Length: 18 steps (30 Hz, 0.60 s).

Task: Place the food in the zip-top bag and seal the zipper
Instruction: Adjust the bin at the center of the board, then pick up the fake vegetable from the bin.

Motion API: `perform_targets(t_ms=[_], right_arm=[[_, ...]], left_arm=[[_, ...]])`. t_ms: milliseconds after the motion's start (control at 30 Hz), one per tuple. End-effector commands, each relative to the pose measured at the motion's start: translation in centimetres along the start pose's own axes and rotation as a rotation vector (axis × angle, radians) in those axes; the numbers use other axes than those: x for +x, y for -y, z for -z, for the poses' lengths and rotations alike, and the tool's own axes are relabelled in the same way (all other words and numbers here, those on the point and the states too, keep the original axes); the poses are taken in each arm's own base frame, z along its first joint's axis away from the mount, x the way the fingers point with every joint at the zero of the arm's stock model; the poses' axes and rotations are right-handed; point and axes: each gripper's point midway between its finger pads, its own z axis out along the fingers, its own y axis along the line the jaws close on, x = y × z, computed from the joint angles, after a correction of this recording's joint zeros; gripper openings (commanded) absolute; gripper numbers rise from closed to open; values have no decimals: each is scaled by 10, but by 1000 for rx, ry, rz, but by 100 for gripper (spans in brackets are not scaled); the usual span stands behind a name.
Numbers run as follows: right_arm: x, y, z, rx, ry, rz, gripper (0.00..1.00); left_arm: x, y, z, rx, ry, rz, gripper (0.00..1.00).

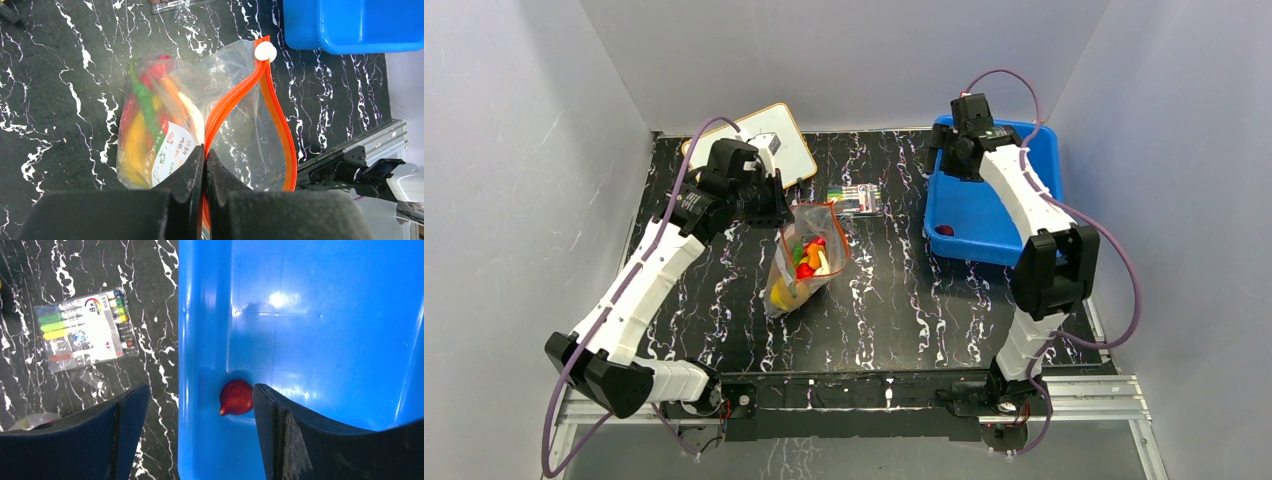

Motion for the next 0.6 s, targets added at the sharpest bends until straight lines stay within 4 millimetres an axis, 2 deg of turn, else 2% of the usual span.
perform_targets(t_ms=[0,233,567], right_arm=[[6,8,20,-28,-5,-47,72],[32,37,8,30,-76,-66,69],[81,47,-21,19,-237,-59,71]], left_arm=[[-13,9,14,28,36,-14,0],[-19,15,13,50,41,-14,0],[-20,12,10,29,27,-31,0]])
